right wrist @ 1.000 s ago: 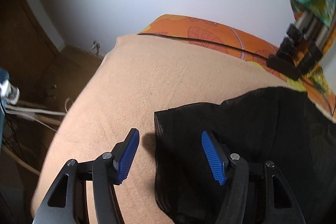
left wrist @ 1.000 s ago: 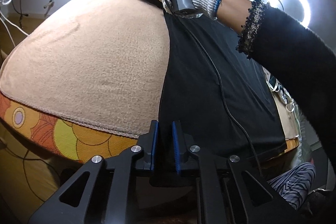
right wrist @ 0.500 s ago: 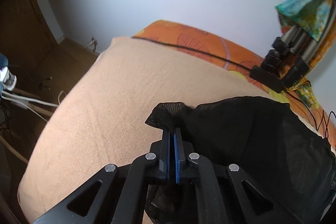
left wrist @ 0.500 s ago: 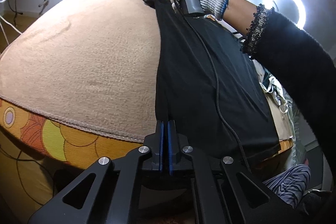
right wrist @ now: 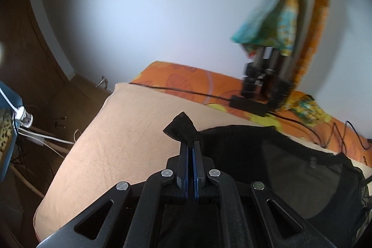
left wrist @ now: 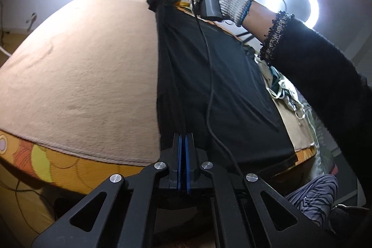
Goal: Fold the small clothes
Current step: 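Fold the grasped side edge over toward the shirt's center with the right gripper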
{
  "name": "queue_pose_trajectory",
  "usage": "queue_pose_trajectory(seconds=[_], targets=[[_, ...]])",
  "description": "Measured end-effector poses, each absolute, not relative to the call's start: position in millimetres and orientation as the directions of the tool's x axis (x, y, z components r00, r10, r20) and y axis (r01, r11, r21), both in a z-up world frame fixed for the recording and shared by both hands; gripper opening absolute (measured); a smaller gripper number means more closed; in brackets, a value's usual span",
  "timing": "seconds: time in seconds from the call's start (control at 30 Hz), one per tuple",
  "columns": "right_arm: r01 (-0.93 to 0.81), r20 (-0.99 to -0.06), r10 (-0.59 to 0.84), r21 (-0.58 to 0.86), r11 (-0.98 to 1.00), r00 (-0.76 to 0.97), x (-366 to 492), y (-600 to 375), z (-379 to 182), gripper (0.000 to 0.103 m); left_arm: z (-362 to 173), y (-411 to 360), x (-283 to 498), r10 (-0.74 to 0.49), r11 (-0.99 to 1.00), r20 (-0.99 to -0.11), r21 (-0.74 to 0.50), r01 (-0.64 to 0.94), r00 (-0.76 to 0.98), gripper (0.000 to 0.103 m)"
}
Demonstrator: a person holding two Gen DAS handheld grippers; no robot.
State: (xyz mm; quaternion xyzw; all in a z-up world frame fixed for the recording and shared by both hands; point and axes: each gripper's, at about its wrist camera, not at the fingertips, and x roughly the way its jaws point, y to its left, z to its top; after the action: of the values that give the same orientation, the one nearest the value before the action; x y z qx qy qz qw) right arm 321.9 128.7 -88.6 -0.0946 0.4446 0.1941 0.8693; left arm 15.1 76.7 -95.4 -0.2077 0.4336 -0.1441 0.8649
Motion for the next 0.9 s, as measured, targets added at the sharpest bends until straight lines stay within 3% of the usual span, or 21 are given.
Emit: queue_pose_trajectory(seconds=[0.43, 0.9], targets=[[-0.276, -0.814, 0.158, -0.004, 0.961, 0.559, 318, 14, -88, 0.000, -97, 29, 28, -0.491, 0.867, -0.718, -0.460, 0.192, 0.493, 0.001], [-0.233, -0.821, 0.114, -0.024, 0.972, 0.560, 322, -17, -100, 0.000, -97, 8, 37, -0.501, 0.866, -0.742, -0.435, 0.248, 0.446, 0.001]])
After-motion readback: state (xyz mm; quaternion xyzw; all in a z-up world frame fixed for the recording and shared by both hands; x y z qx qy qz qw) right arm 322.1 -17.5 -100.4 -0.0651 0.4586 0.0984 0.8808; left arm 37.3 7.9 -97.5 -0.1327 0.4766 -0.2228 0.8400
